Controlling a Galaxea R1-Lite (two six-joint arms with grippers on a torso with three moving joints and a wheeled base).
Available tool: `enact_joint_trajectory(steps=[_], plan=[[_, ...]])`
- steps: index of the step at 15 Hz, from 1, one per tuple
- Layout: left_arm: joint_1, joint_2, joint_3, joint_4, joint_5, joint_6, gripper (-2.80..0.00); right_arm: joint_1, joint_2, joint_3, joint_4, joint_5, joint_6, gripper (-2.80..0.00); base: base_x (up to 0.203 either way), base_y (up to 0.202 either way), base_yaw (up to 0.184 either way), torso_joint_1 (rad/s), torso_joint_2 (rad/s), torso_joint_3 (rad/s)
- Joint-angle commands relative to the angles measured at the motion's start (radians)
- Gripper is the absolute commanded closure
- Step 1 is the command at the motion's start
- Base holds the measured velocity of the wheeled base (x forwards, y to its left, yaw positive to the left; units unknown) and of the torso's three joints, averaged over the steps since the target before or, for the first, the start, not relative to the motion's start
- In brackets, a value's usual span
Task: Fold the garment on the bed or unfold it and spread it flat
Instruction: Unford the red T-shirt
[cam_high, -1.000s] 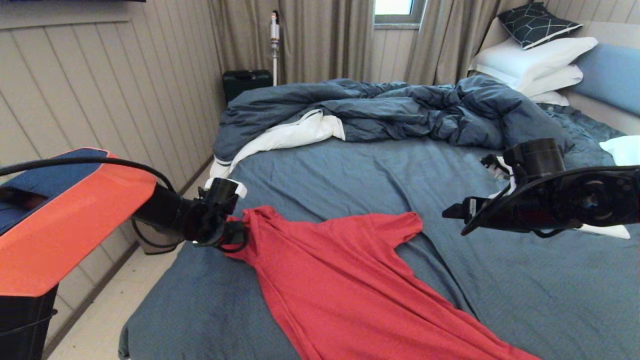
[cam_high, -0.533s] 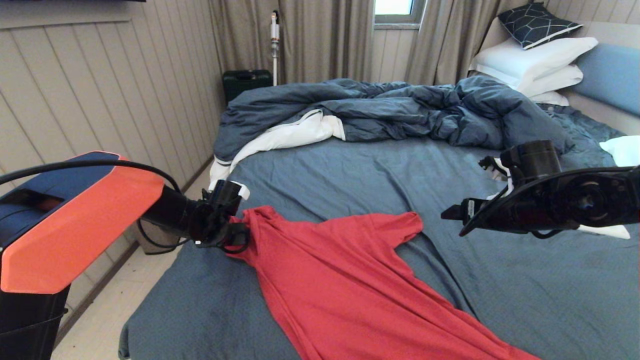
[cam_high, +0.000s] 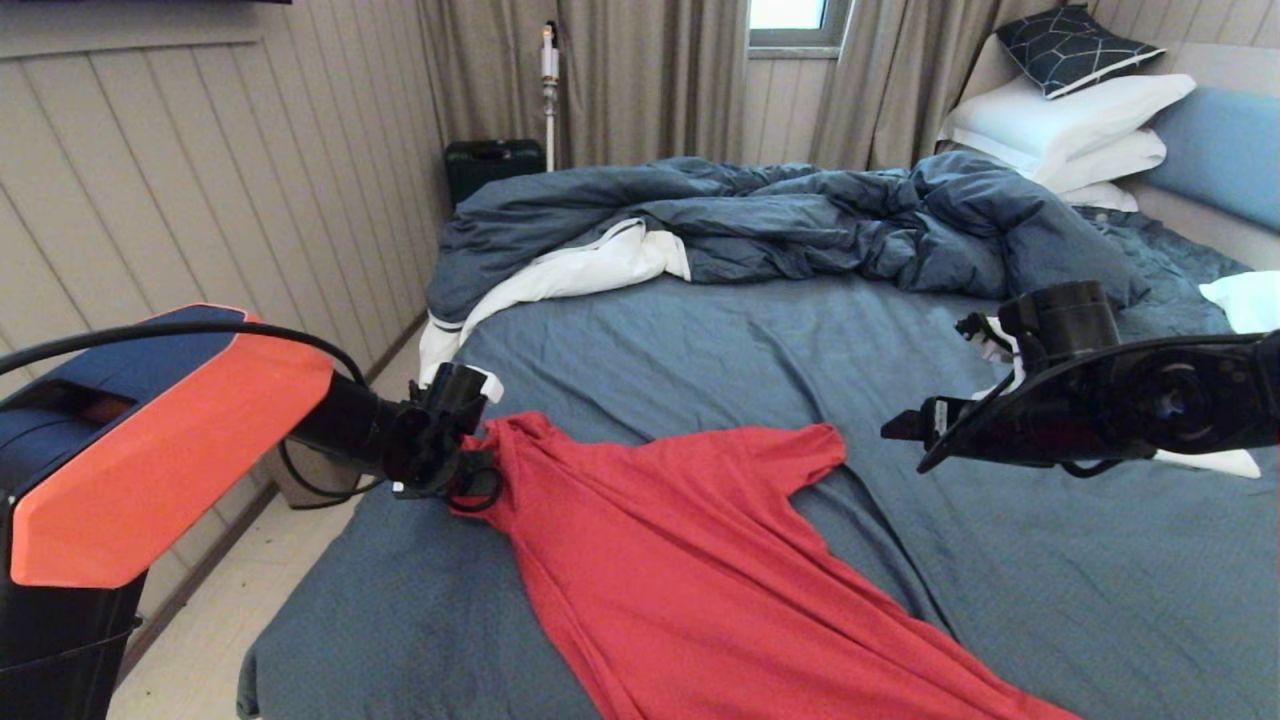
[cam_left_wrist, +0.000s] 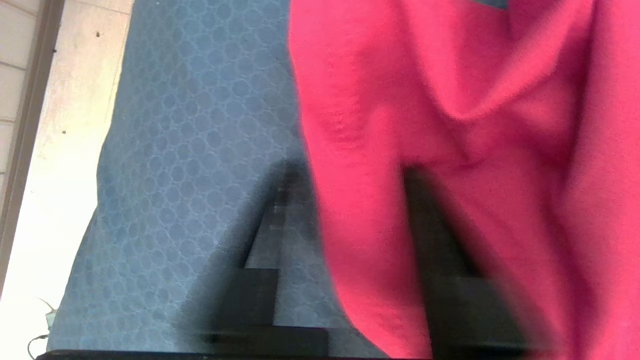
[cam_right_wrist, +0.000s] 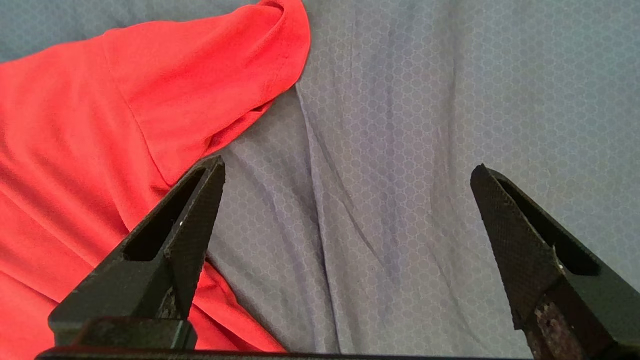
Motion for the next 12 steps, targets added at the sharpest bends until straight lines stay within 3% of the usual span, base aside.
enact_joint_trajectory(steps=[1, 5, 9, 12], plan=[[0.0, -0.001, 0.0, 0.0, 0.004, -0.004, 0.0, 0.0, -0.002, 0.003, -0.001, 0.0, 0.0, -2.8, 0.0, 0.0, 0.0, 0.0, 0.0, 0.0], [0.0, -0.054, 0.079, 0.002, 0.043, -0.02, 0.0, 0.0, -0.01, 0.001, -0.001, 0.0, -0.001, -2.8, 0.0, 0.0, 0.0, 0.0, 0.0, 0.0], [0.0, -0.211, 0.317, -0.024, 0.058, -0.052, 0.0, 0.002, -0.019, 0.005, 0.001, 0.0, -0.001, -2.8, 0.0, 0.0, 0.0, 0.0, 0.0, 0.0], [0.001, -0.348, 0.567, -0.102, 0.06, -0.054, 0.0, 0.003, -0.033, 0.012, 0.001, 0.0, -0.001, -2.8, 0.0, 0.0, 0.0, 0.0, 0.0, 0.0]])
